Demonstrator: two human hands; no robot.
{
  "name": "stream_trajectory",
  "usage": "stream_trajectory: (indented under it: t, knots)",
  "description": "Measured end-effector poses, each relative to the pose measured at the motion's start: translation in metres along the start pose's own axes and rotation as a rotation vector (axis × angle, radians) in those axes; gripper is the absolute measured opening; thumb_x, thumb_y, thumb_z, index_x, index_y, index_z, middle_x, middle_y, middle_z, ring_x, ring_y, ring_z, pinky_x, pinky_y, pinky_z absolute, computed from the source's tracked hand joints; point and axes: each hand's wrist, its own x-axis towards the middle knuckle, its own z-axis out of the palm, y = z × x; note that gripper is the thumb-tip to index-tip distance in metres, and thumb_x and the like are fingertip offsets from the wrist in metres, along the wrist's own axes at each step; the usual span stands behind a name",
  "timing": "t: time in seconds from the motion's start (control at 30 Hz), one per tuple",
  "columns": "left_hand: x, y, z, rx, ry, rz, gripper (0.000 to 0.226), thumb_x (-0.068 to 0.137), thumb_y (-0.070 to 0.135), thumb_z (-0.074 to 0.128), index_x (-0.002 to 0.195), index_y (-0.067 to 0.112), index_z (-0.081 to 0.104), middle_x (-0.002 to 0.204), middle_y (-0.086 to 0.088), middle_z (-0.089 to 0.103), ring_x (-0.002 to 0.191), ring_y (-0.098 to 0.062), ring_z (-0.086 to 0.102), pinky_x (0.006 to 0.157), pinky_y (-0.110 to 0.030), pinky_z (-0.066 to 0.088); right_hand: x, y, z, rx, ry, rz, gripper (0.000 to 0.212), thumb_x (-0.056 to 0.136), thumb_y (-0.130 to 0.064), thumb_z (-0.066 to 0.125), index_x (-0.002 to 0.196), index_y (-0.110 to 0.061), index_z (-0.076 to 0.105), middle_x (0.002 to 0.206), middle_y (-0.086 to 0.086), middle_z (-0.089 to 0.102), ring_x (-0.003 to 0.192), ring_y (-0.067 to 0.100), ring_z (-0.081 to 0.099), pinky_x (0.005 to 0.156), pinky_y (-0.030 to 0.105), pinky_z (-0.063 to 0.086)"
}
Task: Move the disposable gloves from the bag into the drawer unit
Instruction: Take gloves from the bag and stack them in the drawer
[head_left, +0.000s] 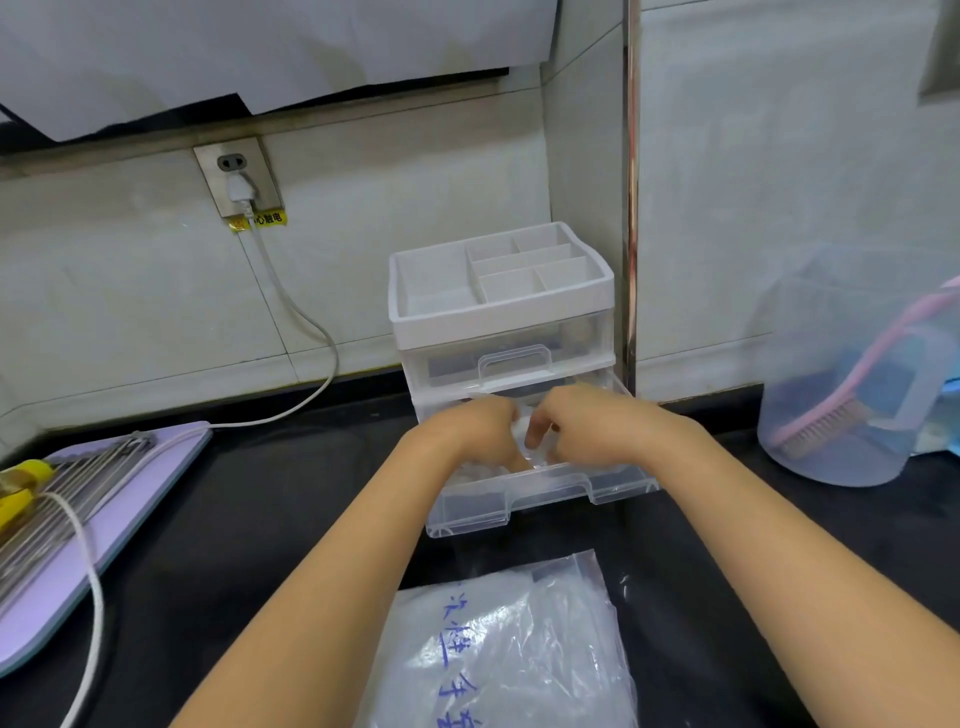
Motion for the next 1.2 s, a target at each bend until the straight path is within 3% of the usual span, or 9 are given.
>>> stream_trajectory:
  t: [0.17,0.33,0.47,0.67,0.73,0.87,0.97,1.1,1.2]
  knots:
    - [-0.003,0.002,-0.003,0.138,-0.016,-0.072,0.060,0.089,0.036,0.063,0.140,0.013,0.042,0.139,-0.004,0.047,0.118,-0.025,0.052,0.096,-0.034,0.046,0.008,0.001,-0.004,-0.112,-0.129,0.089,0.044,0.094,-0.015,0.051,0.137,-0.018,0.048,0.137,0.002,0.051,0.115,0.022,0.052,0.082,0.026,0.040]
    - [-0.004,0.009,-0.006,0.164,-0.037,-0.093,0.047,0.091,0.032,0.061,0.131,0.010,0.049,0.128,-0.007,0.054,0.098,-0.023,0.051,0.083,-0.030,0.044,0.019,0.003,-0.009,-0.245,-0.216,0.196,0.054,0.093,-0.028,0.058,0.142,-0.015,0.040,0.139,0.007,0.049,0.115,0.025,0.055,0.091,0.032,0.046]
    - [-0.004,0.010,-0.006,0.144,-0.049,-0.098,0.054,0.091,0.031,0.059,0.139,0.012,0.043,0.137,-0.007,0.049,0.117,-0.026,0.051,0.092,-0.033,0.044,0.024,0.003,-0.011,-0.246,-0.220,0.232,0.066,0.089,-0.036,0.064,0.146,-0.015,0.036,0.143,0.006,0.045,0.121,0.025,0.052,0.096,0.034,0.045]
    - [-0.014,0.007,-0.007,-0.018,-0.016,-0.095,0.078,0.089,0.038,0.063,0.152,0.020,0.019,0.150,-0.002,0.038,0.127,-0.024,0.047,0.100,-0.032,0.043,0.006,0.003,-0.019,-0.042,0.003,0.197,0.054,0.084,-0.040,0.070,0.127,-0.010,0.057,0.126,0.005,0.060,0.109,0.024,0.059,0.091,0.033,0.048]
    - [-0.025,0.006,-0.010,-0.085,0.025,-0.095,0.078,0.087,0.042,0.065,0.150,0.021,0.025,0.147,0.000,0.041,0.123,-0.023,0.051,0.094,-0.029,0.043,-0.009,0.003,-0.025,0.057,0.142,0.151,0.042,0.085,-0.039,0.068,0.115,-0.010,0.065,0.114,0.004,0.065,0.101,0.022,0.061,0.087,0.032,0.049]
    - [-0.054,0.005,-0.014,-0.269,0.270,-0.053,0.056,0.087,0.041,0.065,0.133,0.011,0.052,0.129,-0.003,0.058,0.103,-0.018,0.059,0.078,-0.025,0.042,-0.047,0.008,-0.029,0.247,0.373,0.064,0.022,0.084,-0.038,0.068,0.094,-0.018,0.070,0.091,-0.005,0.066,0.087,0.013,0.061,0.075,0.026,0.046]
    - [-0.082,0.001,-0.010,-0.341,0.465,0.001,0.031,0.088,0.039,0.064,0.107,0.014,0.064,0.108,-0.001,0.065,0.084,-0.011,0.057,0.069,-0.023,0.041,-0.076,0.015,-0.020,0.349,0.432,0.040,0.018,0.085,-0.036,0.068,0.083,-0.018,0.069,0.080,-0.005,0.068,0.080,0.012,0.064,0.069,0.025,0.049]
    - [-0.115,-0.005,0.007,-0.425,0.572,0.027,0.024,0.088,0.035,0.064,0.079,0.013,0.063,0.089,0.000,0.067,0.079,-0.009,0.059,0.061,-0.016,0.041,-0.102,0.018,0.007,0.418,0.357,0.058,0.018,0.085,-0.037,0.067,0.079,-0.020,0.070,0.068,-0.009,0.067,0.068,0.007,0.063,0.061,0.019,0.044]
    - [-0.135,-0.009,0.032,-0.424,0.495,0.037,0.024,0.086,0.039,0.066,0.076,0.018,0.062,0.087,0.006,0.065,0.081,-0.006,0.059,0.063,-0.016,0.041,-0.111,0.010,0.035,0.510,0.232,0.129,0.042,0.088,-0.055,0.055,0.081,-0.018,0.073,0.067,-0.005,0.068,0.061,0.007,0.060,0.066,0.022,0.045]
